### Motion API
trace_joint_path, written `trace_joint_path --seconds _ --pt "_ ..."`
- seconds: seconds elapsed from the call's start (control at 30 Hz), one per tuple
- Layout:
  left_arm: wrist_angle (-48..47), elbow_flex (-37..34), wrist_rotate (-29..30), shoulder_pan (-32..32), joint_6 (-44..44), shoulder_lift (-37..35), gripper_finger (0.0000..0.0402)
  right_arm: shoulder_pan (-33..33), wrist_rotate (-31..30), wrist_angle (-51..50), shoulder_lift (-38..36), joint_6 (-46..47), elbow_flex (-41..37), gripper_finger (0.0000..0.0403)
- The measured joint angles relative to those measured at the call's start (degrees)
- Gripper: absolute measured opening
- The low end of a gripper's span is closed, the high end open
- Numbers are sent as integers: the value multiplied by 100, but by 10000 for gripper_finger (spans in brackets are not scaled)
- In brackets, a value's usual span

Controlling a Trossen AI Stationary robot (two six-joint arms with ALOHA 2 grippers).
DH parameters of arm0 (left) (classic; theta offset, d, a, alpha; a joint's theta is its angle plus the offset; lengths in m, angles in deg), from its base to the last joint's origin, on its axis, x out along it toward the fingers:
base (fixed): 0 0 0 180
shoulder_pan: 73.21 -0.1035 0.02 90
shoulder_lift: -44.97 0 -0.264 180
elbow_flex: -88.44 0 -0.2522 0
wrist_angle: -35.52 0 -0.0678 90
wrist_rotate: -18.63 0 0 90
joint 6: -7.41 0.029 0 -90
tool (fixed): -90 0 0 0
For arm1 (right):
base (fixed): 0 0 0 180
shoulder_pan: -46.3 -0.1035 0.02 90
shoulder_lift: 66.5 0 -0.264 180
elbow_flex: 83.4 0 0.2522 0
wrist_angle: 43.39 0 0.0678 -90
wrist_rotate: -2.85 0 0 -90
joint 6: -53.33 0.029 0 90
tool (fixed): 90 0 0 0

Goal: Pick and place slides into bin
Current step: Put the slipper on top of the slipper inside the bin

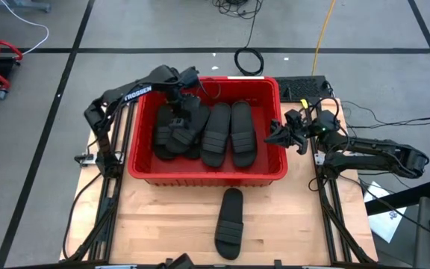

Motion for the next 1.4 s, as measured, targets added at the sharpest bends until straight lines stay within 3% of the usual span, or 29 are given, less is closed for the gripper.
trace_joint_path --seconds 0.27,0.5,0.77,0.97,1.17,1.4 --pt "-124 -1 -98 -76 -481 408 202 0 88 -2 -2 309 0 0" --pt "-439 -1 155 -112 -140 424 229 0 181 72 -2 560 0 0" --pt "-455 -180 24 -299 -20 492 212 2 153 84 -2 583 0 0" --pt "-410 -555 -66 -296 167 479 166 88 149 99 -2 583 0 0" --pt "-481 -445 -279 -310 100 489 26 151 140 129 -1 570 0 0" --pt "-783 3 -1214 -432 -627 496 6 151 135 128 0 484 0 0"
